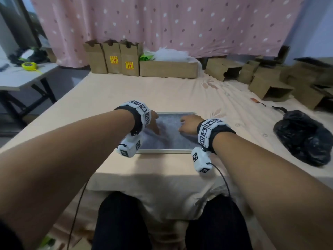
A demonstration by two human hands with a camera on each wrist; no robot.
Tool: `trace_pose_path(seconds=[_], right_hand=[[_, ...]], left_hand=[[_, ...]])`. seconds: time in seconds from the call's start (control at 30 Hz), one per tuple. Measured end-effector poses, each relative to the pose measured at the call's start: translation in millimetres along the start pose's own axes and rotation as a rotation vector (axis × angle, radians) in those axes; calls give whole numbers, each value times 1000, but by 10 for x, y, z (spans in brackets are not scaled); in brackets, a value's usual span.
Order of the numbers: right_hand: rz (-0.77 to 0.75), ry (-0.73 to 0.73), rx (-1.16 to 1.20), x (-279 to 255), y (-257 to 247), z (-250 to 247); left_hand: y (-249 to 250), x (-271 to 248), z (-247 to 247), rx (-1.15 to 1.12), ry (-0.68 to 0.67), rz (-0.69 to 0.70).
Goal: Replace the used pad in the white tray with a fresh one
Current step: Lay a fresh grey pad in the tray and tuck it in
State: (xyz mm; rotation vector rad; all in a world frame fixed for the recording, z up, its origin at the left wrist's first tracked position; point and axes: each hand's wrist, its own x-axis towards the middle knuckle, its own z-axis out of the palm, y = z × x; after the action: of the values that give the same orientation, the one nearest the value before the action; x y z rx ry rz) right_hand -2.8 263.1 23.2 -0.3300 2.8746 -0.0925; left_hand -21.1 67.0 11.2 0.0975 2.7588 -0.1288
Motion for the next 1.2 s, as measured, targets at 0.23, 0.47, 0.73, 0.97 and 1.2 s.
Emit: trace_pose_path(seconds=[0.23,0.47,0.73,0.97,1.2], right_hand=[[3,-38,-93,-392,53,5],[-58,-12,-97,-596,66,100],[-43,-4,-156,-693,128,29],[-88,-40,-267,-779,126,41],[-113,-55,-290,-763,174,76]], left_hand=[[79,-643,31,-84,-273,-88],[56,-864,159,-10,-124,-63],[-83,-1121,72,125,-178,-97],[-223,-1210,131,237,-96,56],[-292,-1116,230,177,-19,155]])
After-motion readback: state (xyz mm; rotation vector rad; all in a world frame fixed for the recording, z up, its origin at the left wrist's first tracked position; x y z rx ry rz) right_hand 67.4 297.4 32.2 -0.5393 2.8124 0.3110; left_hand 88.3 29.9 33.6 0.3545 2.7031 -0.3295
